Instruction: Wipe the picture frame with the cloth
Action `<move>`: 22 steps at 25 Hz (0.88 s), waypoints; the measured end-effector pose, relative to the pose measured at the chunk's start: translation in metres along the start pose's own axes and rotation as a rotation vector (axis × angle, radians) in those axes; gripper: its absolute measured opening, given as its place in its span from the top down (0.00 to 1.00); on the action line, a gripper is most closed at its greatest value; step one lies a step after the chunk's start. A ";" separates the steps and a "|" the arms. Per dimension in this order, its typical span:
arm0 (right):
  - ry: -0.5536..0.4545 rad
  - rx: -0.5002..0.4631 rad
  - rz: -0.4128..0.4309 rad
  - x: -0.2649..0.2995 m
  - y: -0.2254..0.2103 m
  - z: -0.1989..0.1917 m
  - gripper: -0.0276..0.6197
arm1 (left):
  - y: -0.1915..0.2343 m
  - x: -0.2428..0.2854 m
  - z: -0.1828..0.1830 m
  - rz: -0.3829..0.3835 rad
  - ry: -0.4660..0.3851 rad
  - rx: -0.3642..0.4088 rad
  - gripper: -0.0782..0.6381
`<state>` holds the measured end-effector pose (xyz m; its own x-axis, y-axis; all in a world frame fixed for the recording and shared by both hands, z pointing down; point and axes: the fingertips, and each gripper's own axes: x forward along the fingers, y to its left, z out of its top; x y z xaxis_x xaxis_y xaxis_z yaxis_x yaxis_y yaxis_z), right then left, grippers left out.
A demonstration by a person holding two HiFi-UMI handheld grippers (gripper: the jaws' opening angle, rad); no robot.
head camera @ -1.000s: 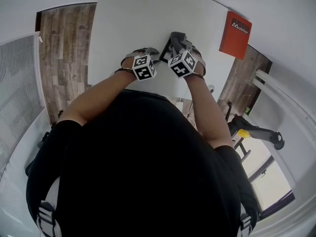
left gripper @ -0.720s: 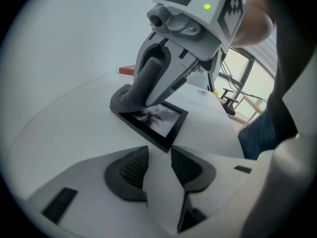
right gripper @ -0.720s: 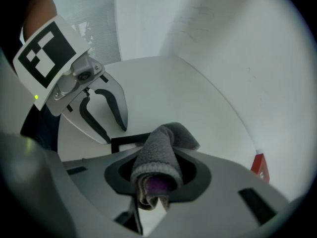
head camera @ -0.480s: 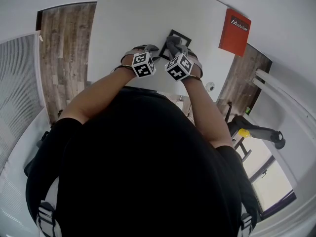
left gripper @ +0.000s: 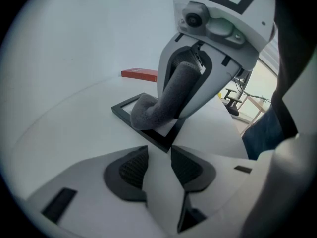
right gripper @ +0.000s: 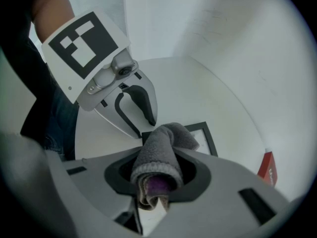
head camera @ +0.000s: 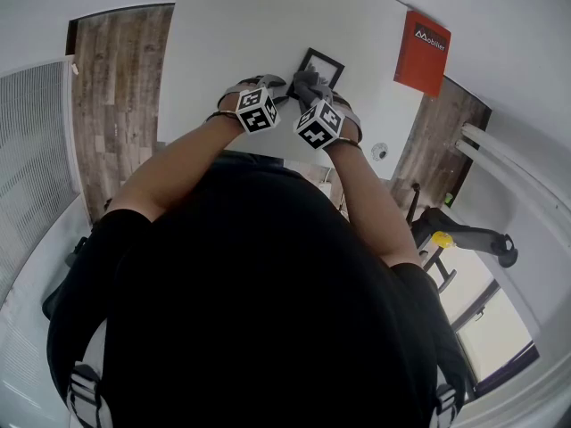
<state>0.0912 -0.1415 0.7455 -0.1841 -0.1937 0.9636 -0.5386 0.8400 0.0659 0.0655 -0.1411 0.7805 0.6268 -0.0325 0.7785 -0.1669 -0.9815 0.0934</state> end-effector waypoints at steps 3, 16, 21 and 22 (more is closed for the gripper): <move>0.002 -0.007 0.017 -0.001 0.008 -0.002 0.79 | 0.000 0.000 0.000 0.007 -0.004 0.000 0.68; -0.002 0.028 0.091 -0.012 0.026 -0.002 0.79 | 0.001 -0.001 -0.001 0.011 -0.001 0.013 0.68; -0.027 0.088 0.113 -0.021 0.021 -0.002 0.79 | 0.000 0.001 0.000 0.008 0.001 0.014 0.68; -0.034 0.100 0.114 -0.024 0.018 -0.001 0.79 | 0.000 0.001 0.000 0.008 0.001 0.015 0.68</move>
<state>0.0870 -0.1210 0.7240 -0.2755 -0.1183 0.9540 -0.5918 0.8029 -0.0713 0.0660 -0.1413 0.7812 0.6249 -0.0403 0.7797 -0.1603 -0.9840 0.0777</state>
